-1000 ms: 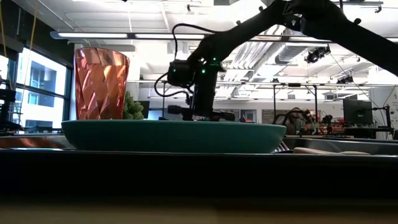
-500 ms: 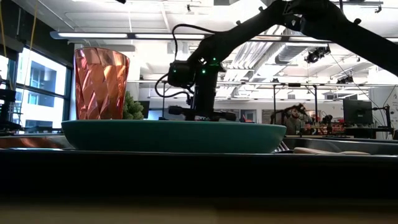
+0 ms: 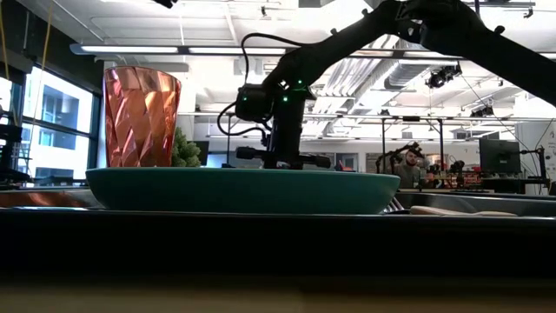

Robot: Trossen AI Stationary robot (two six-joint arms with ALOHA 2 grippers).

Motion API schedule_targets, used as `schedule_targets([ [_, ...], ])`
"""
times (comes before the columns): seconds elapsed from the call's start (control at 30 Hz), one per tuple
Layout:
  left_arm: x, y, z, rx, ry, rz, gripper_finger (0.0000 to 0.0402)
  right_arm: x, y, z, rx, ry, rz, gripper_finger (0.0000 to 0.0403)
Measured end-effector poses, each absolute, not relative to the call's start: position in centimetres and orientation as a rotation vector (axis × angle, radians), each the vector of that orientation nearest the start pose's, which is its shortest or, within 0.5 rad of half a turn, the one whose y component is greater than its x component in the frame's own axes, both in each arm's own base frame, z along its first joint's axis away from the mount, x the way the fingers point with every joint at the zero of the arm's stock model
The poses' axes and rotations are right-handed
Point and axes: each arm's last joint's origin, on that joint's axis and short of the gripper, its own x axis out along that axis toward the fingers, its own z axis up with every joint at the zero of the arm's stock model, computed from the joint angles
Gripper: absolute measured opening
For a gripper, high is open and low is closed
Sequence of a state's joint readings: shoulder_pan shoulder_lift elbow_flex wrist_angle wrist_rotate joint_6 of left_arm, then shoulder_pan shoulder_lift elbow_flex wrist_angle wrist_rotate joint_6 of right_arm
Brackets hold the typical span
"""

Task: Pick and place plate/cup/fork/spoon on tray
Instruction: Put the orange spoon on the black tray to the right of the orange fork

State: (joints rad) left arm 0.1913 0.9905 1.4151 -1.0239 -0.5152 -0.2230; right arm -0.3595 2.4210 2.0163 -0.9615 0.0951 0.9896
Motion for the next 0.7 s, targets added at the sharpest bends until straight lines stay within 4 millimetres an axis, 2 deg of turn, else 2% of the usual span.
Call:
schedule_targets([
  [0.7,14.40,4.24,42.59,-0.040,0.570,0.729,0.0115,45.41,-16.76,15.14,1.013,1.075,-1.009,0.0022],
])
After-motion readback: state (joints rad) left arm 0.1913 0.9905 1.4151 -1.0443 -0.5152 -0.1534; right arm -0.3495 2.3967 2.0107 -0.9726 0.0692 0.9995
